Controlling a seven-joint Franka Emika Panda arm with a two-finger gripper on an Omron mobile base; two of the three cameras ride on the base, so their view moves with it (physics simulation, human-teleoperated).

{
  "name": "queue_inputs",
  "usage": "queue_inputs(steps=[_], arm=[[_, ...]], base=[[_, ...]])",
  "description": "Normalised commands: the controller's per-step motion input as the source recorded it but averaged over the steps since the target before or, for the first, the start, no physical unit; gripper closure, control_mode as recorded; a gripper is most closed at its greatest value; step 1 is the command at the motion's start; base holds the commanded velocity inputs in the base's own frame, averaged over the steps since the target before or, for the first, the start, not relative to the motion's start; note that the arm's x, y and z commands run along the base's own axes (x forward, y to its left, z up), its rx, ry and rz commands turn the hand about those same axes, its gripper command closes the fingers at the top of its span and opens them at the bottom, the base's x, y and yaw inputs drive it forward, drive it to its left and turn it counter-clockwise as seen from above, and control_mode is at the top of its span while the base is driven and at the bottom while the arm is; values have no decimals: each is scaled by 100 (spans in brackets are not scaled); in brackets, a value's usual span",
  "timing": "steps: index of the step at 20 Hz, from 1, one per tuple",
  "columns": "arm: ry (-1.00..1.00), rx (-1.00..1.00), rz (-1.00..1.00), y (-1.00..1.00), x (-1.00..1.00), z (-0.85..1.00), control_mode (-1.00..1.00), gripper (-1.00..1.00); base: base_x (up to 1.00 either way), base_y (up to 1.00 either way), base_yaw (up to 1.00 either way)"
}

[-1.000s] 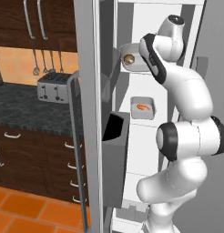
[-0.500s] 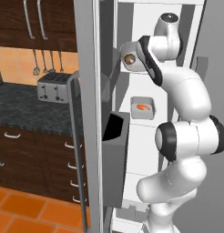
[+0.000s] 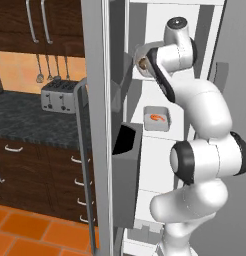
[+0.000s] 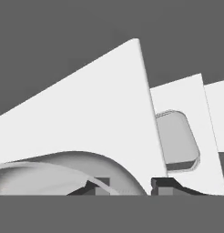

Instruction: Take the meat container that has the shrimp and place it on the second highest rack of the freezer. Then take the vegetable container that has the potato and mushroom and place it on the highest rack of the freezer.

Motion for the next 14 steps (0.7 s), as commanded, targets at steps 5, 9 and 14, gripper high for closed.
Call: queue_inputs(steps=[5,9,14], arm=[[-6,0,-20,0,6,-20,-100,100],[-2,0,-3,26,47,-22,-100,100],[0,0,0,26,48,-21,-100,100]], base=[[0,0,0],[0,0,0],[0,0,0]])
